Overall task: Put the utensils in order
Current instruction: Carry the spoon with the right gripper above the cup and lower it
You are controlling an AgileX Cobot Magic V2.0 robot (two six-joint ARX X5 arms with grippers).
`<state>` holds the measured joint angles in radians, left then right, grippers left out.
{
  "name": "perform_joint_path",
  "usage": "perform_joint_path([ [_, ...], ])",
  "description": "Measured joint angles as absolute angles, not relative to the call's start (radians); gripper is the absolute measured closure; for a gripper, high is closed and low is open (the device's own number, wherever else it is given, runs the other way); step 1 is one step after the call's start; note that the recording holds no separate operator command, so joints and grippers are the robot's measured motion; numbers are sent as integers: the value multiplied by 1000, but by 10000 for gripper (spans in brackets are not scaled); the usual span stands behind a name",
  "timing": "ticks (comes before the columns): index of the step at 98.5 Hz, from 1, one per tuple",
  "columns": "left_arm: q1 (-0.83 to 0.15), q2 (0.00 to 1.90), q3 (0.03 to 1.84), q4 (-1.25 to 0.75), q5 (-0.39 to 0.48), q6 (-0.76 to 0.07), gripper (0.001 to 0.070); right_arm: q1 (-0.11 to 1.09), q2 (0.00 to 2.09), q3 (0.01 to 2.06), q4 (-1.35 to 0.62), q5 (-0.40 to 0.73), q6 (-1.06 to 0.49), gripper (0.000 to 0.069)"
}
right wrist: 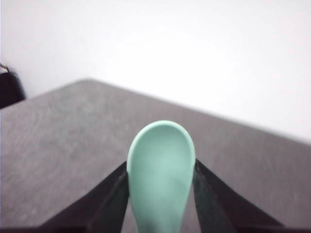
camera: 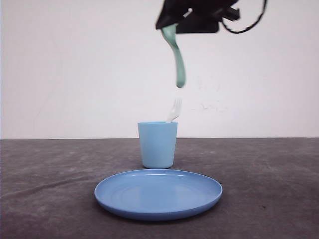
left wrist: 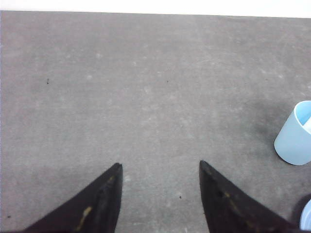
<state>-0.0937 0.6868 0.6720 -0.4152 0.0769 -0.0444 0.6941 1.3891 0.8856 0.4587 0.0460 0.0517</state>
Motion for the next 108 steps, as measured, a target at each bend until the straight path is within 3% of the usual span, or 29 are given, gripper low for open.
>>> perform_joint_path([
  [20,-94,687,672,-415,77,-44,411,701,1488,897,613,45,-48,470],
  [59,-94,687,672,-415,77,-44,411,701,1706,1062,610,44,-131,470],
  [108,-94,687,672,-415,77,-44,411,691,1843,1068,575,44,-134,471],
])
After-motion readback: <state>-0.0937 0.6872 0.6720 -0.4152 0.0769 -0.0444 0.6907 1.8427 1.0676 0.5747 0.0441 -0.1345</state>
